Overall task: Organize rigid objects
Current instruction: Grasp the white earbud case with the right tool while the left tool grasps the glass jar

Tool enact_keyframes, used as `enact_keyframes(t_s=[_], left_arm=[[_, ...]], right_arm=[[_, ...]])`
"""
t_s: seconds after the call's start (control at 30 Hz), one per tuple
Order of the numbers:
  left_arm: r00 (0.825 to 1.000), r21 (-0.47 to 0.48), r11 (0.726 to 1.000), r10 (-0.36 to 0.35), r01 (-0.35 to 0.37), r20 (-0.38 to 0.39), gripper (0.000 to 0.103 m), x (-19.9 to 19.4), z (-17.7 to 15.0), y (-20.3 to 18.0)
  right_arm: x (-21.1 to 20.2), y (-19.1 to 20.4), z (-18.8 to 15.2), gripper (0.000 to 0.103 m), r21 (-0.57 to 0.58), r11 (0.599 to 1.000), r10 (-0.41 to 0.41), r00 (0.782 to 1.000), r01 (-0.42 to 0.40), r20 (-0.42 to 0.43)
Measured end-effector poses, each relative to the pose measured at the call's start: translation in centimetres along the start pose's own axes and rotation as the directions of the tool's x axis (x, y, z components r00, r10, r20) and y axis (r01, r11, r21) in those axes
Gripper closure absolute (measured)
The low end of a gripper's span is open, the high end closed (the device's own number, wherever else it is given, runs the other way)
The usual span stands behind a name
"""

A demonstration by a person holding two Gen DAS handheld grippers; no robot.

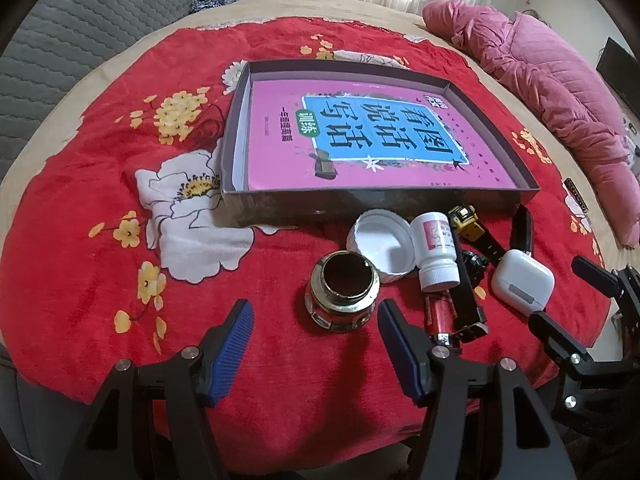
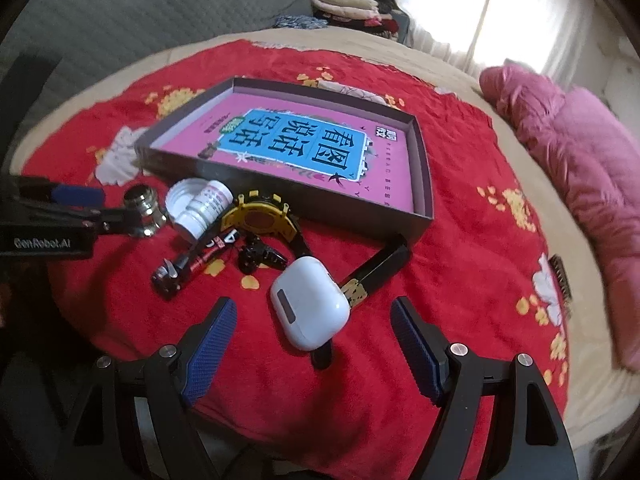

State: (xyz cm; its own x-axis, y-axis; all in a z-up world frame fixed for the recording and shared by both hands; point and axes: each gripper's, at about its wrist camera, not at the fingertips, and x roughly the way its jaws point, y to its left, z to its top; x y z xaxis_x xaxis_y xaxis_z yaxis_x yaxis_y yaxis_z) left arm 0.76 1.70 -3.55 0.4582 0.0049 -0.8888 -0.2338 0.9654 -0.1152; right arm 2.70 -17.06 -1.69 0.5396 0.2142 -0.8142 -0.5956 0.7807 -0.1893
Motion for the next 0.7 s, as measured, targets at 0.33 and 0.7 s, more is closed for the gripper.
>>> enact_keyframes(t_s=[0.33, 0.7], left_arm=[[0.999, -0.007, 1.0, -0.024, 0.024, -0.026, 0.039, 1.2, -0.1, 0.2], [0.999, -0.002, 0.999, -0.033, 0.033, -0.018, 0.039, 2.1, 0.6, 0.4]], right_arm=[[1.5, 1.9, -0.3, 0.023, -0.171, 0.98, -0.105, 0.994, 0.104, 0.006], [2.9, 2.5, -0.6, 0.026, -0.256, 0.953, -0.164, 0.986, 0.165, 0.023]])
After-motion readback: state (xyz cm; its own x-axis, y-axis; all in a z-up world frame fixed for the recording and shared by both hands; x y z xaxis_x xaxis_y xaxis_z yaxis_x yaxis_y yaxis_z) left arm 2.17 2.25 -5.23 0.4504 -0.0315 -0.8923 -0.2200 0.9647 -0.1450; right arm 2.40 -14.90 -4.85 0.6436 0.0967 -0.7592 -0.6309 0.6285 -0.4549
